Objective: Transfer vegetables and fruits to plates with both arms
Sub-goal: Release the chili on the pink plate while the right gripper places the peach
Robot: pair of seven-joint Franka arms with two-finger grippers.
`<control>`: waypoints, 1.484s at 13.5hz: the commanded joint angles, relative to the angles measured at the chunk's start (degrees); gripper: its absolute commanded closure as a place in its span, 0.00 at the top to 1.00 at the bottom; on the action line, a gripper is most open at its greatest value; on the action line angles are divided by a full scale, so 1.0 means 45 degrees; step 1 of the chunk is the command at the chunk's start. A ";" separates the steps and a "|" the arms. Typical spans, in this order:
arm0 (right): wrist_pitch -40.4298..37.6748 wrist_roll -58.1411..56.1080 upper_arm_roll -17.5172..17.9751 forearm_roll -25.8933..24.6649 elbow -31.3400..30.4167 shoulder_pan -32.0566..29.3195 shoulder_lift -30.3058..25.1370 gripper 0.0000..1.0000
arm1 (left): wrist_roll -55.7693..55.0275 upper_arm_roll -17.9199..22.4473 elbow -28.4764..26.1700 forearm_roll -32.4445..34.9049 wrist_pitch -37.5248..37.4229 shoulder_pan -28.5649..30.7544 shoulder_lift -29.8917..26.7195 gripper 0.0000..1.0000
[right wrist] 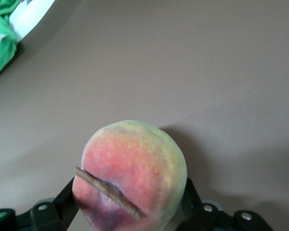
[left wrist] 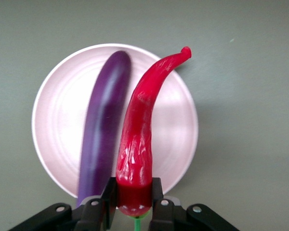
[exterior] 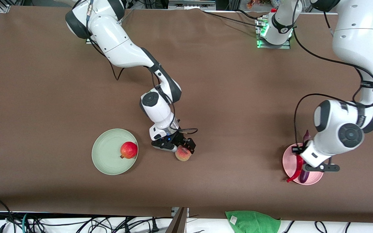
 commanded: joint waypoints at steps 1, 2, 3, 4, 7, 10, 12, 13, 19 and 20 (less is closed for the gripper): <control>-0.1479 -0.0410 0.0104 -0.0083 0.0181 -0.0383 -0.0670 0.00 | 0.0950 -0.0184 -0.0108 -0.0526 -0.0022 0.0421 0.0097 0.02; -0.2066 -0.0741 0.0143 -0.0044 0.0142 -0.0597 -0.0944 0.00 | 0.1010 -0.0184 -0.0108 -0.0643 -0.0002 0.0539 0.0136 0.07; -0.2806 -0.1073 0.0162 0.0014 0.0103 -0.0793 -0.1333 0.00 | 0.1029 -0.0184 -0.0089 -0.0973 -0.0002 0.0540 0.0175 0.13; -0.3781 -0.1250 0.0182 0.0112 0.0102 -0.1027 -0.1666 0.00 | 0.1030 -0.0184 -0.0089 -0.1034 -0.0002 0.0560 0.0195 0.28; -0.6865 -0.2905 0.0608 0.0597 -0.0346 -0.2526 -0.3033 0.00 | 0.1030 -0.0165 -0.0089 -0.1093 -0.0002 0.0579 0.0215 0.77; -1.0339 -0.6687 0.0983 0.2786 -0.0580 -0.4501 -0.4379 0.00 | 0.0952 -0.0204 0.0009 -0.1113 -0.0119 0.0794 0.0196 1.00; -1.1717 -0.8956 0.0828 0.2789 -0.1843 -0.5575 -0.5394 0.00 | 0.0854 -0.0185 0.0223 -0.1907 -0.0197 0.0833 0.0098 1.00; -1.1527 -1.0301 0.0633 0.2808 -0.3030 -0.6063 -0.5786 0.00 | 0.0835 -0.0165 0.0475 -0.2261 -0.0507 0.0853 0.0078 1.00; -0.9103 -1.2639 0.0436 0.3567 -0.4683 -0.7006 -0.5400 0.86 | 0.0776 -0.0048 0.3463 -0.2187 -0.5582 0.0833 -0.0331 1.00; -0.9238 -1.2619 0.0455 0.3628 -0.4586 -0.6986 -0.5458 1.00 | 0.0756 0.0146 0.3466 -0.2168 -0.5839 0.0582 -0.0719 1.00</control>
